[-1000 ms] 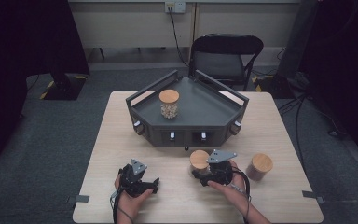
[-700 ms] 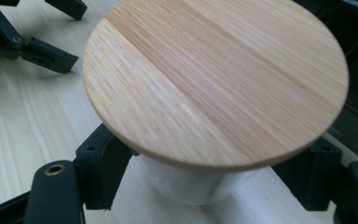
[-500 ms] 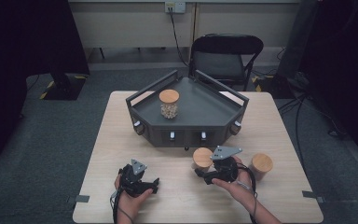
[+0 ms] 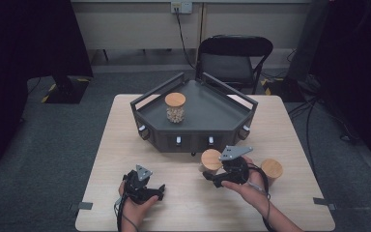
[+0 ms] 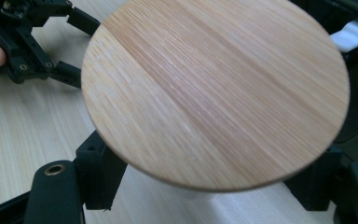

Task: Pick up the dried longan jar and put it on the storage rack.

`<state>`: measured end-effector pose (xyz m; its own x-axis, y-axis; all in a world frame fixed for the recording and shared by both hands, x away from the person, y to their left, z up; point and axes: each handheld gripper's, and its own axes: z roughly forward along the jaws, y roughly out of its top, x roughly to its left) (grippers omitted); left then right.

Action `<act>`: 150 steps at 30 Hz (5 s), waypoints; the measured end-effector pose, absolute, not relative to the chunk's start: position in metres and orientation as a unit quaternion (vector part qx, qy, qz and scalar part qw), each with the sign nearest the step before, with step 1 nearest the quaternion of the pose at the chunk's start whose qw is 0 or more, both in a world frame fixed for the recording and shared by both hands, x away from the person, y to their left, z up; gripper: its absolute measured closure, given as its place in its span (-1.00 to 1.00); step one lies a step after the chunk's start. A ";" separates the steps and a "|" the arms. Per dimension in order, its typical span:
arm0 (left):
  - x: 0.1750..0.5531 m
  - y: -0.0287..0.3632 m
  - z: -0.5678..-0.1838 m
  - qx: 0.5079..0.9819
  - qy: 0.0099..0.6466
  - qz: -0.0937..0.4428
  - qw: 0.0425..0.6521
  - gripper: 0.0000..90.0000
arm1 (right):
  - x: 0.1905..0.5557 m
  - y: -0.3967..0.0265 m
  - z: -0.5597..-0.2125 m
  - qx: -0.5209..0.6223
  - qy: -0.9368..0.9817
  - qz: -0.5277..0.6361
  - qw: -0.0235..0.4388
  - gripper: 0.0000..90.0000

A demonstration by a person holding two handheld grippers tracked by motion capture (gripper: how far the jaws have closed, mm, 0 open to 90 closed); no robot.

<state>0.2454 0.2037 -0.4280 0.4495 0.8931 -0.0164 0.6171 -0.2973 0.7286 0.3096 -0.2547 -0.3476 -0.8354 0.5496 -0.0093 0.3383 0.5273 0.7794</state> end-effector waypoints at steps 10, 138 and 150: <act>0.245 0.204 -0.428 0.779 0.484 0.202 0.342 -1.00 | 0.319 -0.253 -0.327 0.254 0.866 0.411 0.126 -0.44; 0.245 0.204 -0.428 0.780 0.484 0.201 0.342 -1.00 | 0.441 -0.199 -0.252 0.340 0.851 0.362 0.170 -0.44; 0.245 0.204 -0.428 0.779 0.485 0.202 0.342 -1.00 | 0.444 -0.193 -0.256 0.339 0.854 0.356 0.170 -0.44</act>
